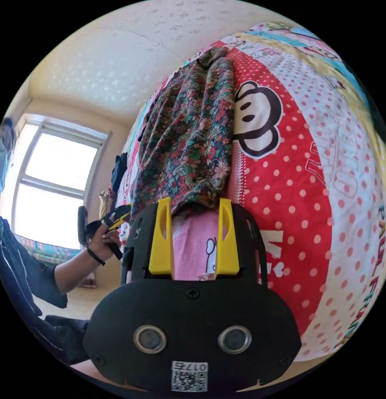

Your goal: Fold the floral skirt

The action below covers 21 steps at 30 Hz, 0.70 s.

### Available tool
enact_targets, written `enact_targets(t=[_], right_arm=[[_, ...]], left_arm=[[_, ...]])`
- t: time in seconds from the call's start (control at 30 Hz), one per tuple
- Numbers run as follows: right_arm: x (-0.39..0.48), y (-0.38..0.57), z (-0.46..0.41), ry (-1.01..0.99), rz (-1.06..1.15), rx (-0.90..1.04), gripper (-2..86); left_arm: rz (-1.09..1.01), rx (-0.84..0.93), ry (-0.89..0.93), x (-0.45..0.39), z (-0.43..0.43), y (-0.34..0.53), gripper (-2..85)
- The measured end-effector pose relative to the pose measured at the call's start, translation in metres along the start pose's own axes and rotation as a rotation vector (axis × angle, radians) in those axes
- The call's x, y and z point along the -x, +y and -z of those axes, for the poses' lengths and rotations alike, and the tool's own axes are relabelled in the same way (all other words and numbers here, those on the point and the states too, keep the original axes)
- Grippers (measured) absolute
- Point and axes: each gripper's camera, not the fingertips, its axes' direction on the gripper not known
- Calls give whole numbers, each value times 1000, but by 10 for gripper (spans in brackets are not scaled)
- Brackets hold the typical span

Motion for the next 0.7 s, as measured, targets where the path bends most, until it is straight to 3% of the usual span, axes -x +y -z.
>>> enact_targets(t=[0.07, 0.2, 0.33, 0.43, 0.53, 0.7], right_arm=[[-22, -1, 9, -118, -127, -57, 131], [-25, -25, 5, -112, -65, 50, 96], [-34, -53, 4, -227, -110, 182, 53], [-36, -81, 17, -408, -106, 345, 43], [-14, -121, 65, -418, -43, 403, 39], [98, -149, 160, -347, 297, 401, 37]], left_arm=[[56, 2, 19, 1, 7, -2, 123], [357, -30, 350, 58, 5, 9, 66], [442, 27, 627, 97, -10, 15, 41], [358, 147, 756, 103, 8, 2, 30], [215, 144, 926, 100, 64, -17, 19], [-240, 61, 884, 50, 245, -51, 10]])
